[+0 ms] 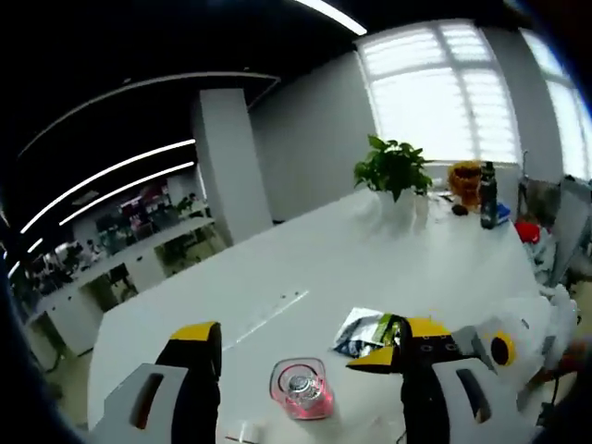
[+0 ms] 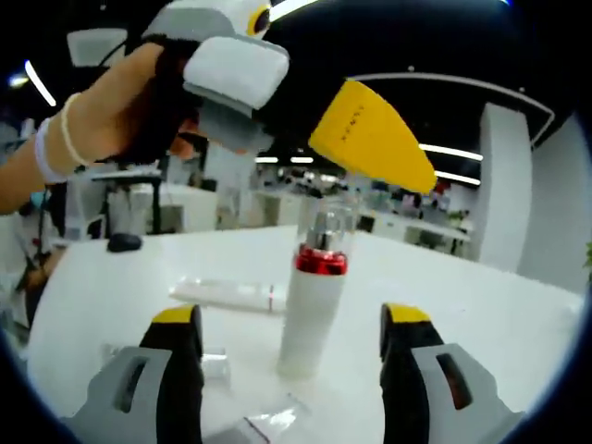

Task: Arrange the skincare products in the storage area until every visible bottle or jar stands upright without overlapping.

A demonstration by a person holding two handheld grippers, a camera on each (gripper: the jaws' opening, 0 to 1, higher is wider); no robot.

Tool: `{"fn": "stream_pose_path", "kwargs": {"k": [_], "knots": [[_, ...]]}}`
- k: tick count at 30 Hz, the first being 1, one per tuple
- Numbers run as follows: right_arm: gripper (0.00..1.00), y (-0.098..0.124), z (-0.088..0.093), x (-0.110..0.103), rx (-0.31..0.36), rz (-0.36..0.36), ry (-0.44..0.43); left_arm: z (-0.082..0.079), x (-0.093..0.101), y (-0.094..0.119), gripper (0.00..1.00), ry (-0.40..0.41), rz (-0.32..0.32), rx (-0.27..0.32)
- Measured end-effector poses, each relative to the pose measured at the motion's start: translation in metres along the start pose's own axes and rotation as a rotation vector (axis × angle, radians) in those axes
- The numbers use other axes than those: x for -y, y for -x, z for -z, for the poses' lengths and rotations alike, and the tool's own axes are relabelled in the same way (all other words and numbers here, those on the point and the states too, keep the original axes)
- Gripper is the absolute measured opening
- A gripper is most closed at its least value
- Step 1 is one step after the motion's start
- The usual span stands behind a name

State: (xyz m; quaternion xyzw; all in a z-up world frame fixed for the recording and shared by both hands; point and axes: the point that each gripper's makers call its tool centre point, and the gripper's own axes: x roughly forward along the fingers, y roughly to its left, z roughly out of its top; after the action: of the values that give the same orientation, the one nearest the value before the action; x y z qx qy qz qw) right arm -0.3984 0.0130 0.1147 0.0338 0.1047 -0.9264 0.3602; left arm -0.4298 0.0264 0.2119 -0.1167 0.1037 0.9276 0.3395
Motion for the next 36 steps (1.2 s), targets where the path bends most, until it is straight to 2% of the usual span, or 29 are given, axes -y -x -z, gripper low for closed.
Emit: {"fn": "stream_pose_path", "kwargs": {"k": [2,5,6,9,12,17,21,27,32,36], "knots": [[0.8,-0.002,0.001,-0.001,0.001,-0.003,-0.012,0.002,-0.002,0.011,0.93,0.046,0.009,0.056],[0.81,-0.005,0.007,-0.003,-0.019,-0.004,-0.01,0.007,-0.011,0.032,0.88,0.196,0.012,0.159],[0.82,-0.007,0.009,-0.004,-0.027,-0.004,-0.006,0.008,-0.009,0.039,0.88,0.226,0.037,0.195],[0.85,-0.009,0.016,-0.005,-0.049,-0.006,-0.002,0.014,-0.013,0.054,0.92,0.286,0.051,0.244],[0.85,-0.01,0.022,-0.008,-0.073,-0.016,-0.001,0.029,-0.013,0.063,0.98,0.282,0.054,0.225],[0.9,-0.012,0.025,-0.014,-0.085,-0.031,0.005,0.039,-0.021,0.071,0.98,0.247,0.009,0.266],[0.93,-0.013,0.026,-0.015,-0.09,-0.038,0.022,0.047,-0.023,0.069,0.99,0.258,0.004,0.284],[0.96,-0.015,0.026,-0.011,-0.085,-0.027,0.026,0.066,-0.029,0.057,1.0,0.279,0.004,0.264],[0.97,-0.016,0.023,-0.011,-0.061,-0.027,0.012,0.084,-0.043,0.051,1.0,0.26,-0.025,0.311],[0.97,-0.022,0.033,-0.011,-0.092,-0.014,0.049,0.095,-0.048,0.052,1.0,0.224,-0.053,0.357]]}}
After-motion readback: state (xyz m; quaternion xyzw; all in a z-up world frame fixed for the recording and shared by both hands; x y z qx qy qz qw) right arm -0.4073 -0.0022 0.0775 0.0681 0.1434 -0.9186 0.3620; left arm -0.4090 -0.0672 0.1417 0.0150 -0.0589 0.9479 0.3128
